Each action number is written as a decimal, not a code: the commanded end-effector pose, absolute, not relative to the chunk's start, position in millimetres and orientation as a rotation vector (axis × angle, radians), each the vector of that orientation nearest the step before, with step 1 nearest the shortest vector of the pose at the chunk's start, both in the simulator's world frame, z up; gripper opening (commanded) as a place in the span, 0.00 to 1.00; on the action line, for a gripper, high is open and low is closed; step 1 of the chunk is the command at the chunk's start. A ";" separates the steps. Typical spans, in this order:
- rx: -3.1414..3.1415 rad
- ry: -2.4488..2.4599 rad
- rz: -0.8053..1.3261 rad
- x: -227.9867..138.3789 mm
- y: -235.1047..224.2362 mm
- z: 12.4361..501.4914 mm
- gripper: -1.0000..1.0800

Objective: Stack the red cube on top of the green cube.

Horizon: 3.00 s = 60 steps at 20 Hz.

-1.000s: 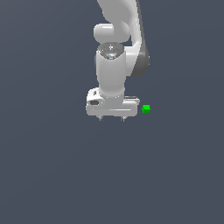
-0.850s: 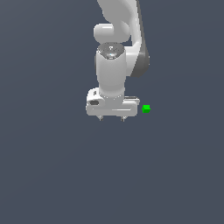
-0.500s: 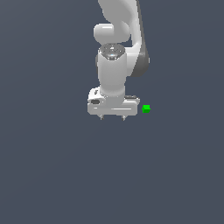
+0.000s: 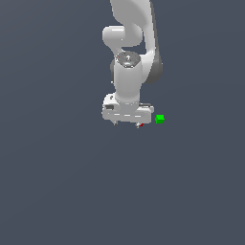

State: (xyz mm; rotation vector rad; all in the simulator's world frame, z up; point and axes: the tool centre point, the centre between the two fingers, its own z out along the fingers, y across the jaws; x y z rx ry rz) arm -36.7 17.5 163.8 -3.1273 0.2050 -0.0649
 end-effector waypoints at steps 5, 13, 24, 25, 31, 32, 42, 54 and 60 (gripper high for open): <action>-3.116 0.356 -0.046 -81.0 38.2 136.0 0.96; -3.092 0.544 -0.022 -132.2 70.4 102.1 0.96; -3.064 0.694 -0.003 -169.0 102.3 74.9 0.96; -3.063 0.700 -0.002 -170.5 103.9 73.6 0.96; -3.059 0.718 0.000 -174.3 108.8 70.2 0.96; -3.060 0.714 0.000 -173.8 108.1 70.6 0.96; -3.059 0.716 0.000 -174.7 108.5 47.1 0.96; -3.058 0.718 0.000 -174.6 108.9 20.0 0.00; -3.058 0.718 0.000 -174.6 108.9 20.0 0.00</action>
